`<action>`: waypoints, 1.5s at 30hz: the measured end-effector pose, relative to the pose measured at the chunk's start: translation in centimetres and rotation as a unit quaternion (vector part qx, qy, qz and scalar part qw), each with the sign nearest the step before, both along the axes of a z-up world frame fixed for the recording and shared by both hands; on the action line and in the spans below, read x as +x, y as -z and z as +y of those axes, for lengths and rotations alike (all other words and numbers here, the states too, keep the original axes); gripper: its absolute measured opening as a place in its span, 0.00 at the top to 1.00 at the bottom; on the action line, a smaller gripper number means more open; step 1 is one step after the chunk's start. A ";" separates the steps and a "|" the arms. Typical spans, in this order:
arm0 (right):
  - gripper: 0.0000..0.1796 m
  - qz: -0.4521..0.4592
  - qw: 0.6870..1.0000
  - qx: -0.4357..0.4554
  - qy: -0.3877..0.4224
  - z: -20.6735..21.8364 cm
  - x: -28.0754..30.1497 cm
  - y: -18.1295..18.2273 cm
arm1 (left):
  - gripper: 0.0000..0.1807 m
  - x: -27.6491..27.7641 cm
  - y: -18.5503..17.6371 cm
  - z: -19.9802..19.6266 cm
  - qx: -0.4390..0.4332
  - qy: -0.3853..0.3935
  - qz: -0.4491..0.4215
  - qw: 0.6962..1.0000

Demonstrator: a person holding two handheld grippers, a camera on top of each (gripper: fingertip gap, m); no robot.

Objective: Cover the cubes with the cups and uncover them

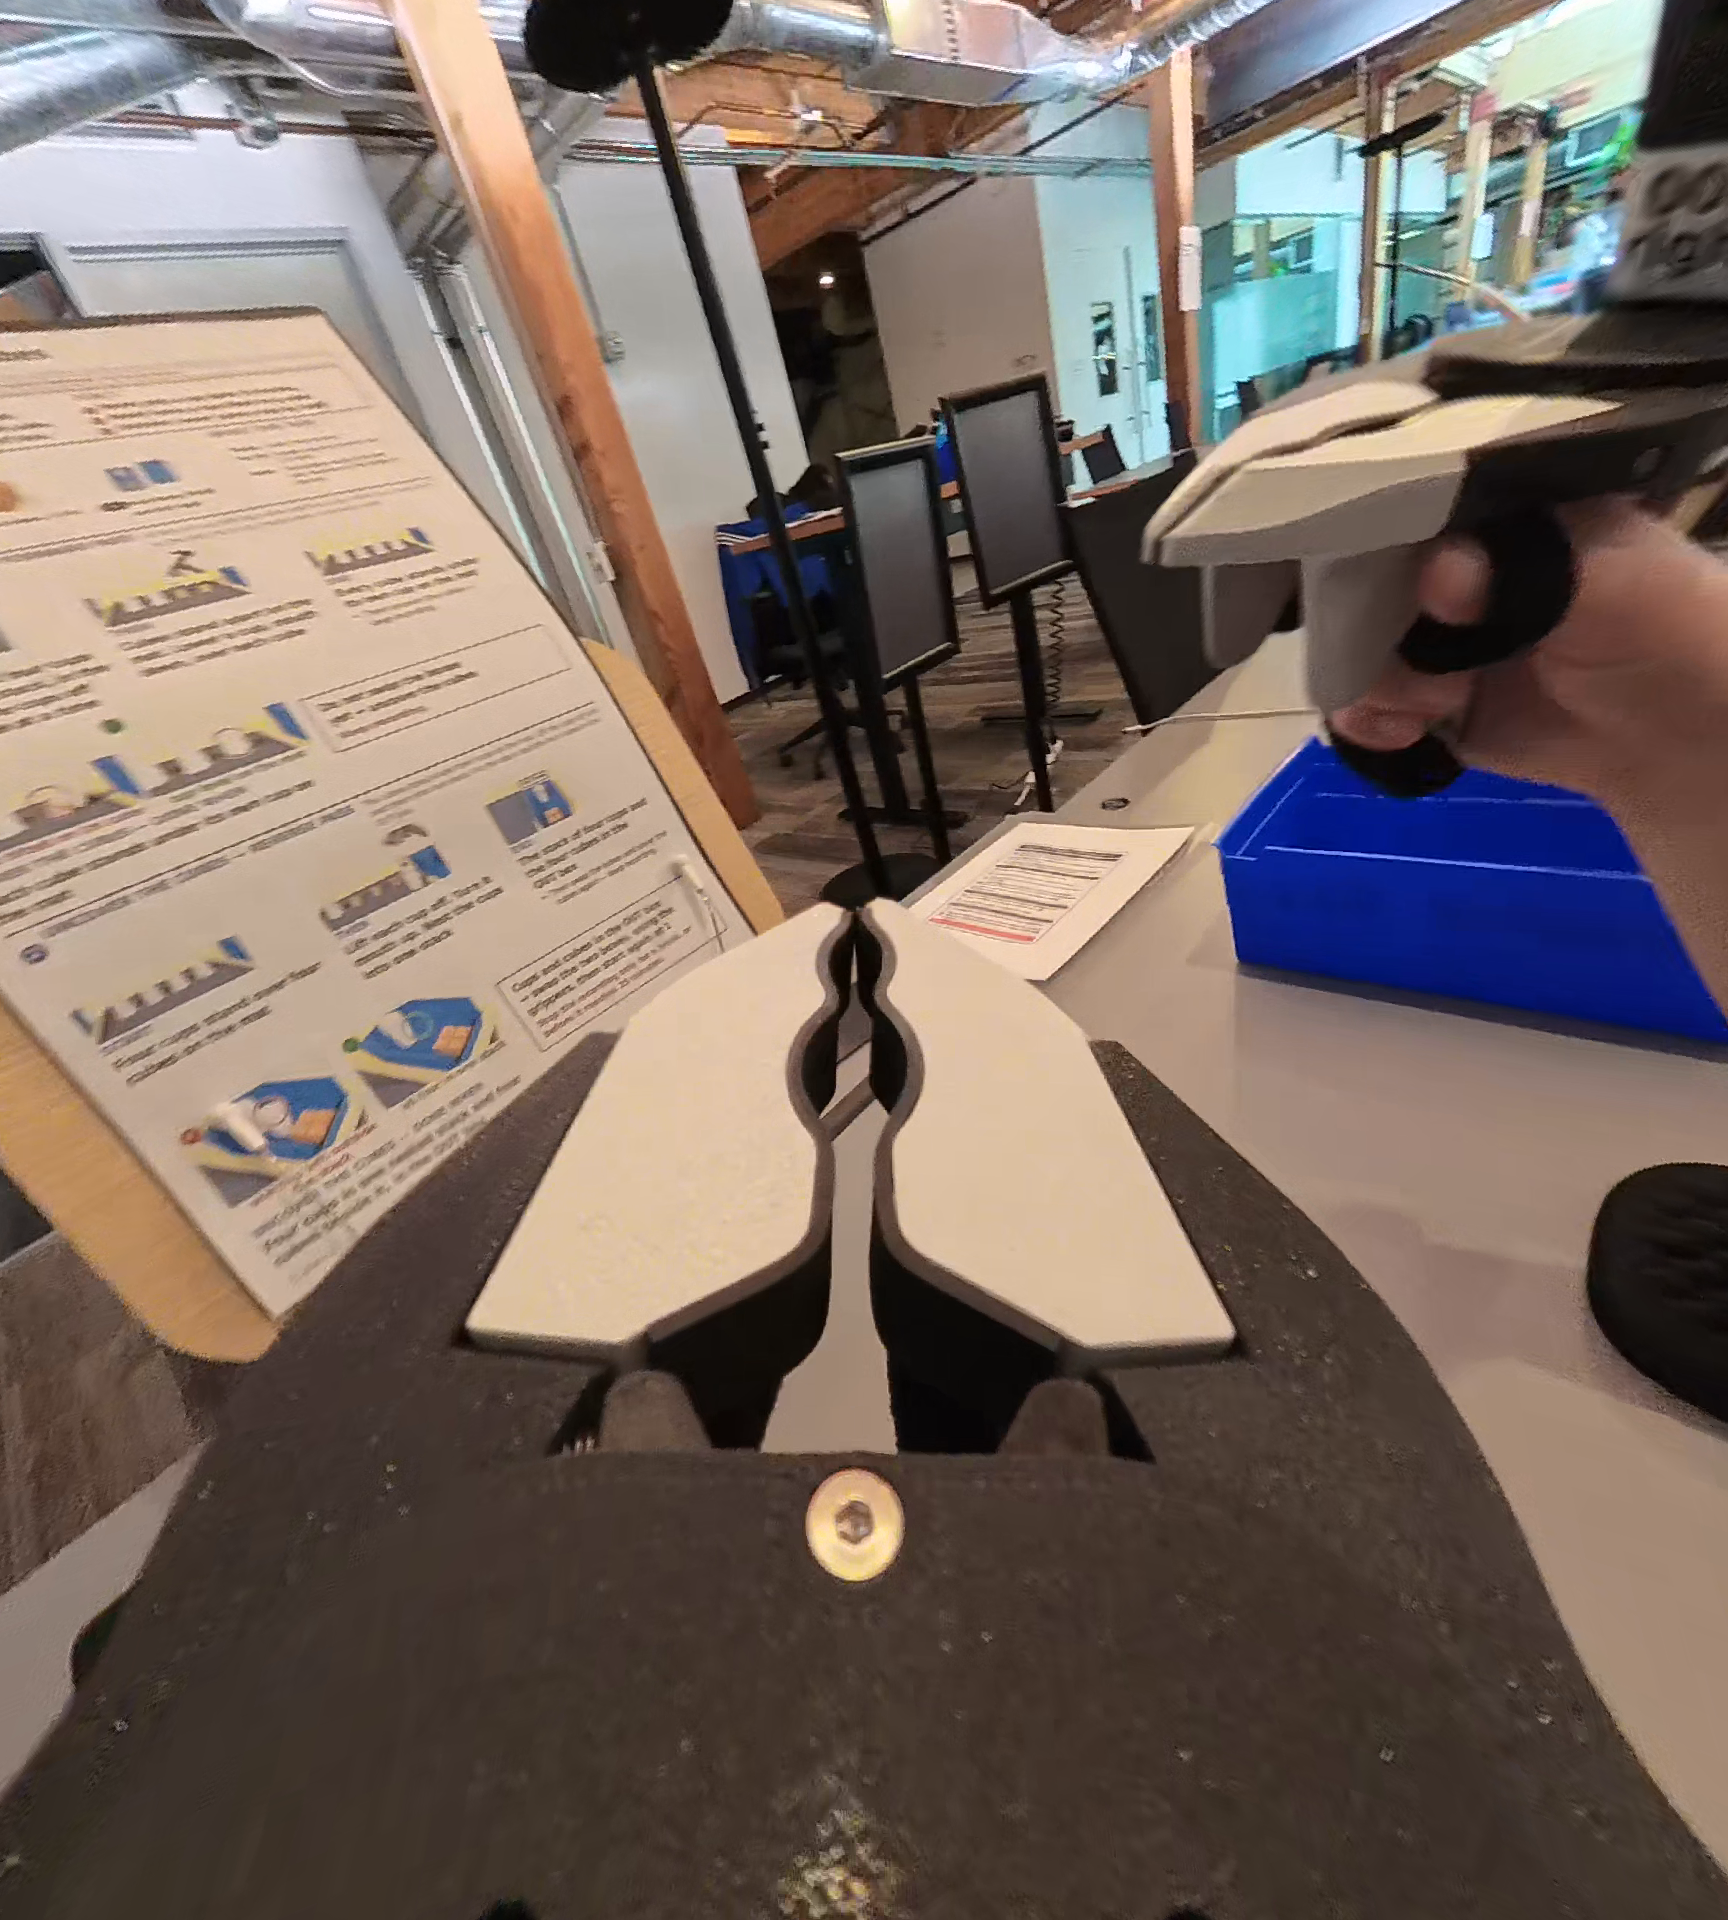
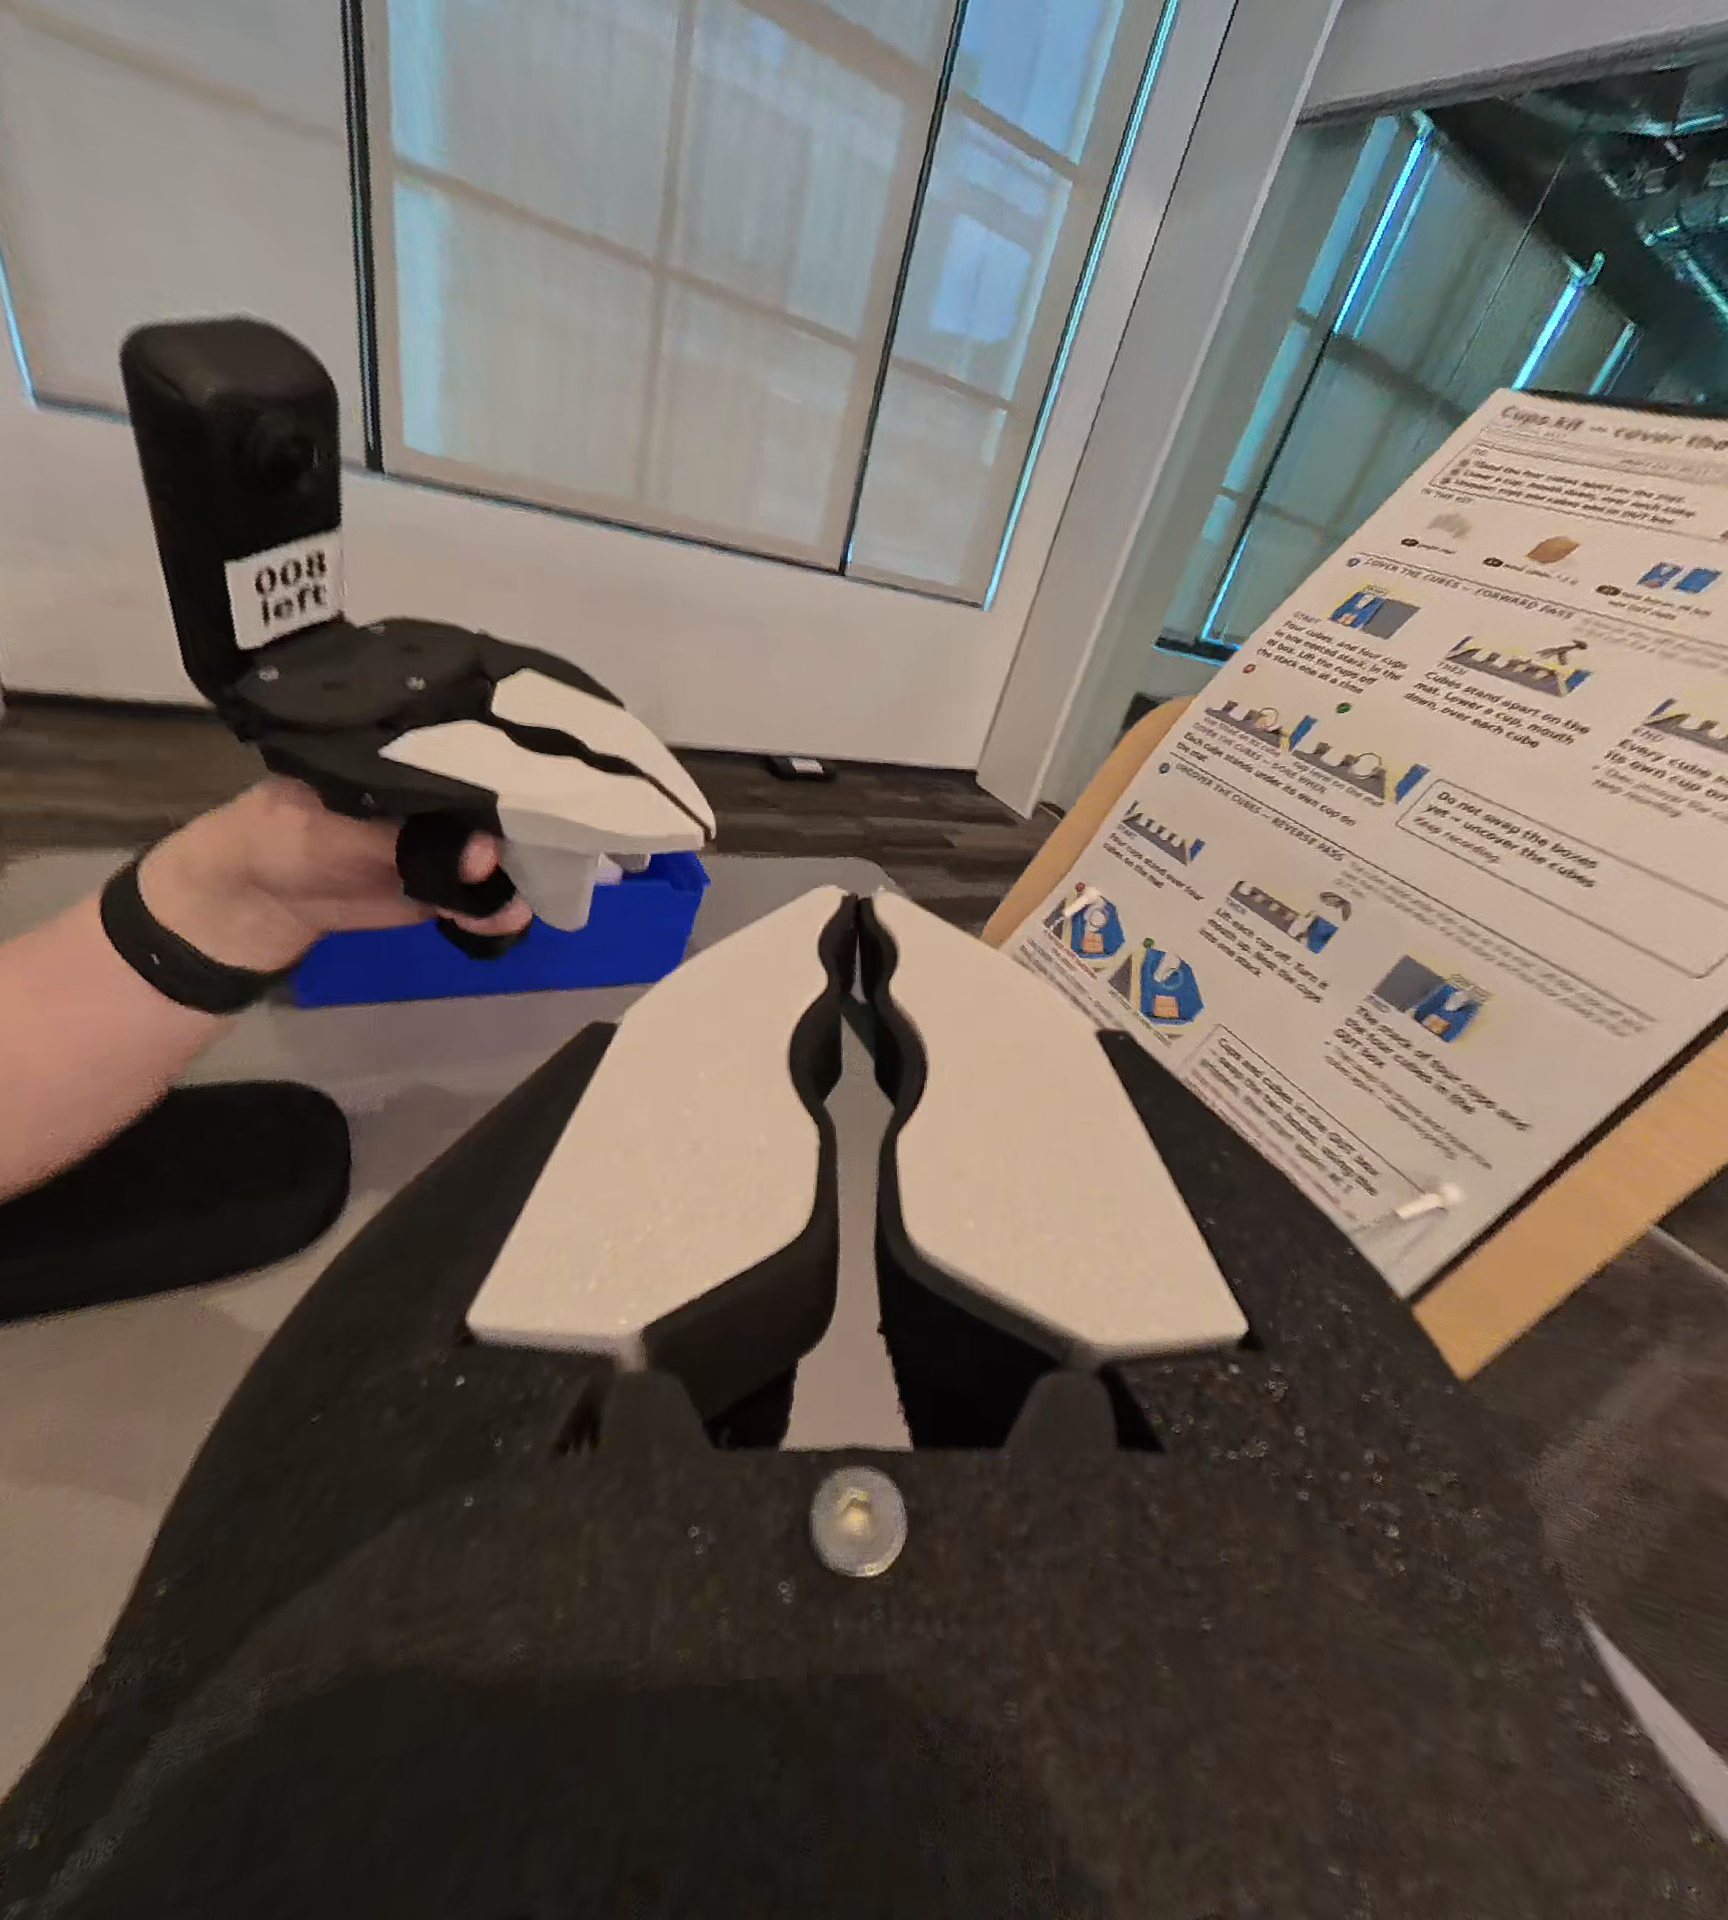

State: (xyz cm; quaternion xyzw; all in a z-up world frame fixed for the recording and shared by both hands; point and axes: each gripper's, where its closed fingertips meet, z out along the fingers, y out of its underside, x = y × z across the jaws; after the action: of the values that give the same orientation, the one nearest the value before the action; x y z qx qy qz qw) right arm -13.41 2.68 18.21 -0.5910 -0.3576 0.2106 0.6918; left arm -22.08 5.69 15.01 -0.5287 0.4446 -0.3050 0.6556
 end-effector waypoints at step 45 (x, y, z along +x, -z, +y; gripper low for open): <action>1.00 0.041 0.993 -0.113 0.017 6.5 5.9 9.7 | 1.00 -21.8 3.2 10.1 -0.090 -0.284 0.281 0.912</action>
State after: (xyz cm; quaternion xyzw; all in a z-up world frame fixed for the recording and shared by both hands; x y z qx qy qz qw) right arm -7.51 9.22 8.47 -0.6622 -0.2929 0.2617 0.6381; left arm -43.86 15.78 11.80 -0.7536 0.4119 0.0167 0.5119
